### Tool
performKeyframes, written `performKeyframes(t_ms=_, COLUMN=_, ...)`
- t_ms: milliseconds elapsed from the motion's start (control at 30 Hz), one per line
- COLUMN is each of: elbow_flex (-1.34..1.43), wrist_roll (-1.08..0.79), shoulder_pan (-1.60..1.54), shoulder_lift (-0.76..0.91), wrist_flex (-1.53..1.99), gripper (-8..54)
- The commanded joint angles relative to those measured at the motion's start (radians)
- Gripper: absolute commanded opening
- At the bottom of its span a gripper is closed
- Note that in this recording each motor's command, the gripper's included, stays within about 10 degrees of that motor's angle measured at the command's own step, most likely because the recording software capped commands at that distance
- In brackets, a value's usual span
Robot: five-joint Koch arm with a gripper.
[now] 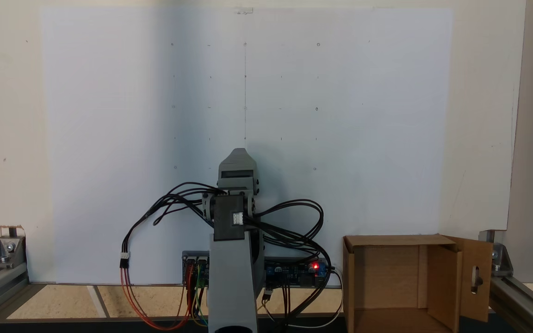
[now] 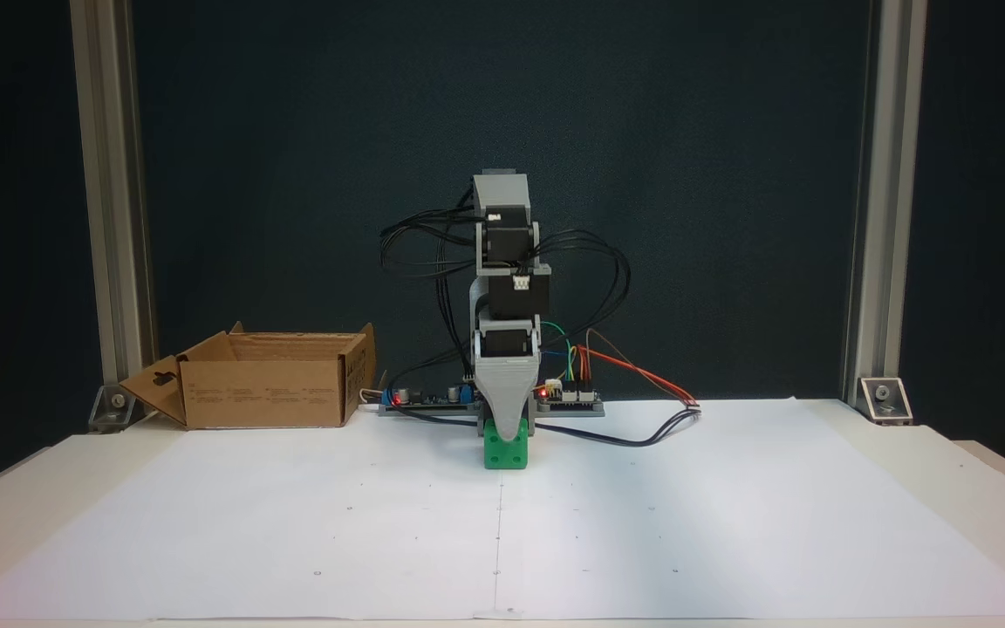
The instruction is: Grasp a green dice and put it in the bin.
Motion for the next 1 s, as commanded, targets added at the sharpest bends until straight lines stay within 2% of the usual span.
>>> performKeyframes(t_ms=0, elbow_flex=-0.011, wrist_roll=-0.020, shoulder_pan=0.009, shoulder_lift=-0.008, wrist_flex=-0.032, gripper=43.1)
performKeyframes(t_ms=967, elbow_flex=0.035, wrist_roll=-0.020, shoulder_pan=0.051, shoulder_lift=-0.064, wrist_flex=-0.104, gripper=41.3)
